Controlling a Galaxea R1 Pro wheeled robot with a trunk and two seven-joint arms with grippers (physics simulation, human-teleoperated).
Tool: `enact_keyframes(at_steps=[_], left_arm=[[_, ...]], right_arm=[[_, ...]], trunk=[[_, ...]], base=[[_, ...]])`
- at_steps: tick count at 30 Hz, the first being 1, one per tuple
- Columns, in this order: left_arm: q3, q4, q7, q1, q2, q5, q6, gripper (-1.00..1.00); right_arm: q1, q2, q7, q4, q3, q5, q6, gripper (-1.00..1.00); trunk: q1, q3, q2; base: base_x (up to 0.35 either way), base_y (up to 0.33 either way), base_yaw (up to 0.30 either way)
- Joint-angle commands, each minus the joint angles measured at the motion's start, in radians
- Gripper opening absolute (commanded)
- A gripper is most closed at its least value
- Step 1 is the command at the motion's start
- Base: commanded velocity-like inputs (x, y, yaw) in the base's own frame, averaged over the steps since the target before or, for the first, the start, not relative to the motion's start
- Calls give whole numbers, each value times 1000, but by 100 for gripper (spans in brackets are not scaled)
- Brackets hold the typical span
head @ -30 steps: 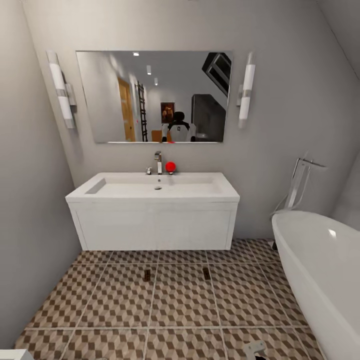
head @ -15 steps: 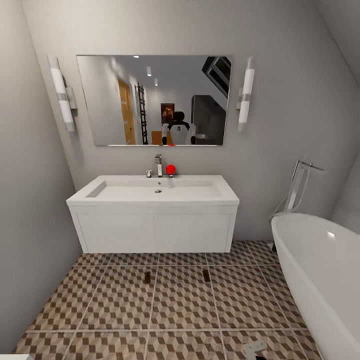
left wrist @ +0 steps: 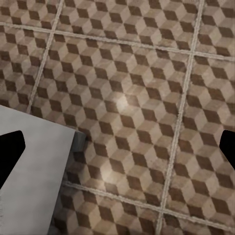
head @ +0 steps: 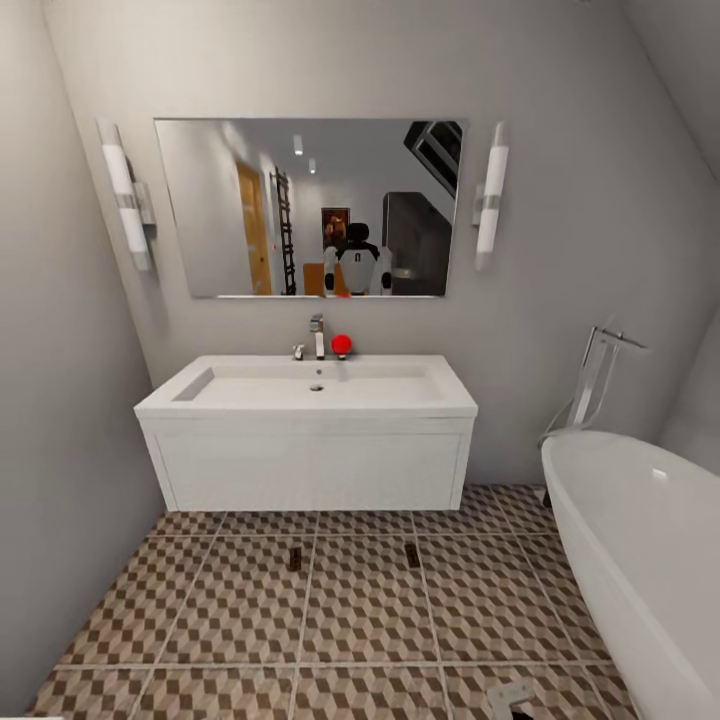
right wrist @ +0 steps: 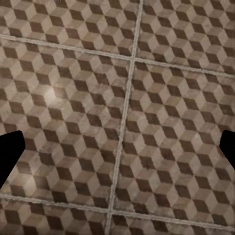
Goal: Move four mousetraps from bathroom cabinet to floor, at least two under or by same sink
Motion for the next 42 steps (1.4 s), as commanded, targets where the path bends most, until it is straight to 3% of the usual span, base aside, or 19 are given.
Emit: enact_keyframes(at_steps=[1,42], left_arm=[[-8,3,1,-1,-1,6,-5,100],[-8,3,1,0,-2,6,-5,100]], right_arm=[[-2,-1,2,4,-5,5,-7,100],[-2,-1,0,4,-5,5,-8,100]], trunk=[[-4,2,7],[-161,131,294]], base=[[0,0,0],[0,0,0]])
